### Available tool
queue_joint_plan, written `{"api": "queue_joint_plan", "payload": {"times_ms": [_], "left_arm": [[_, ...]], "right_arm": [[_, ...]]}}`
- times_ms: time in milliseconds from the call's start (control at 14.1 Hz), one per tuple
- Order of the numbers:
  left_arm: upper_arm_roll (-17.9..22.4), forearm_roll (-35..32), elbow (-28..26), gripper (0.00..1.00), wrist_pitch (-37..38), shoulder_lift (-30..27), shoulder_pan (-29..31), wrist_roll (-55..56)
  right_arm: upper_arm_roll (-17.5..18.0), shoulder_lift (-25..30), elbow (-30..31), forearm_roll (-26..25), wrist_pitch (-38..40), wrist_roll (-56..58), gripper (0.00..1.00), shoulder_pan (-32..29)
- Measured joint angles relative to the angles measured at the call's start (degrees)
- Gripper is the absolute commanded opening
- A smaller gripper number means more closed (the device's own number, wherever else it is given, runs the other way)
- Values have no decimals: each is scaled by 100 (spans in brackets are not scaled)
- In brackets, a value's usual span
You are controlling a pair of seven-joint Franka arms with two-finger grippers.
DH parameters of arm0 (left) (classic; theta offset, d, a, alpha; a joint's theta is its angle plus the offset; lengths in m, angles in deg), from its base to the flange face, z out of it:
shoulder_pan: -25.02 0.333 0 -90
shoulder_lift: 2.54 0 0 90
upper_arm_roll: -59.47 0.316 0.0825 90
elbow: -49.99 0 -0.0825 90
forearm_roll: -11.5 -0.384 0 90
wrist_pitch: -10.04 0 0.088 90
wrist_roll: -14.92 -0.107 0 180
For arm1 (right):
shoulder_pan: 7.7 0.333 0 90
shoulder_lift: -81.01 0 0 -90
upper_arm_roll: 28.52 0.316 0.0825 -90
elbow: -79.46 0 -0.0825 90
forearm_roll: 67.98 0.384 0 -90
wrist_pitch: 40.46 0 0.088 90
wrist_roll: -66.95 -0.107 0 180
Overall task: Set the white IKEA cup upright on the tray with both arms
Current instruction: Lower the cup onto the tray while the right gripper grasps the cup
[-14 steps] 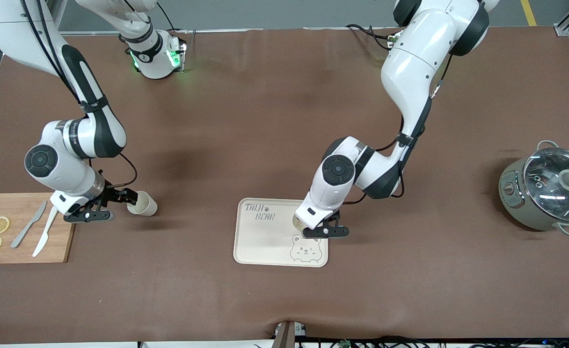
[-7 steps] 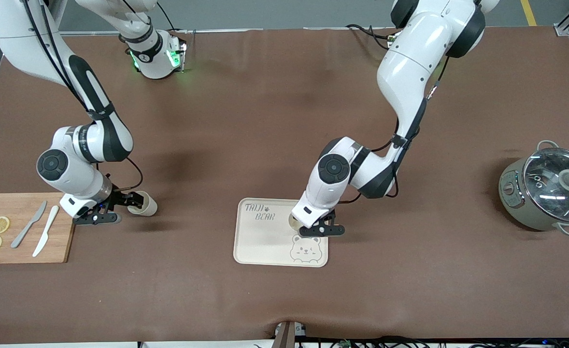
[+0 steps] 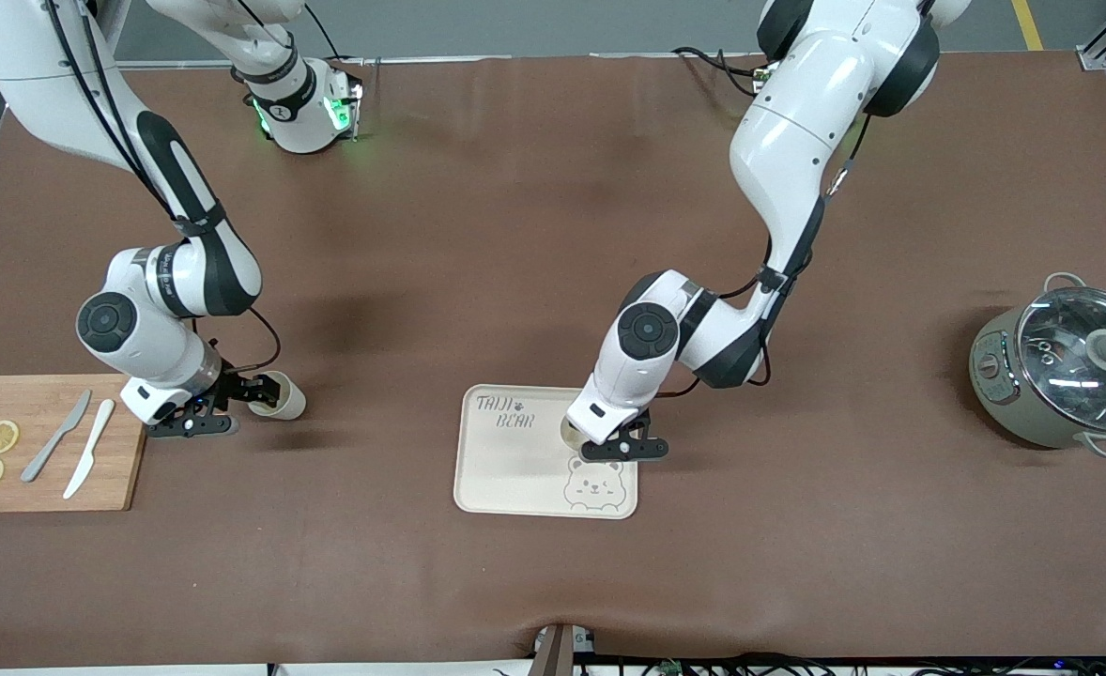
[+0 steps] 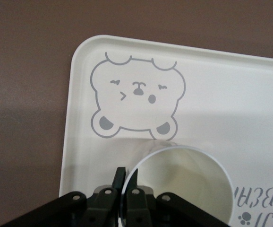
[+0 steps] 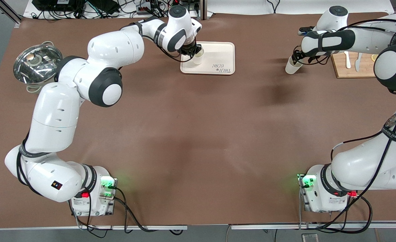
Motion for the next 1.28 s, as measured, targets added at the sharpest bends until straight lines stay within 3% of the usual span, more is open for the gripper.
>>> {"api": "queue_joint_plan", "payload": {"times_ms": [213, 284, 354, 496, 993, 1276], "left_arm": [[0, 0, 0, 0, -7, 1, -24, 0], [0, 0, 0, 30, -8, 1, -38, 0], [1, -3, 0, 48, -8, 1, -50, 0], [1, -9, -2, 62, -7, 7, -62, 0], [24, -12, -2, 62, -8, 11, -63, -3], [30, -12, -1, 62, -20, 11, -61, -3]], "right_arm": [[2, 0, -1, 0, 2, 0, 16, 1], [5, 0, -1, 0, 4, 0, 10, 2], [7, 0, -1, 0, 8, -1, 5, 3], [33, 14, -19, 3, 27, -11, 0, 5], [42, 22, -49, 2, 62, -28, 0, 20], [43, 139, -379, 2, 906, -53, 0, 20]]}}
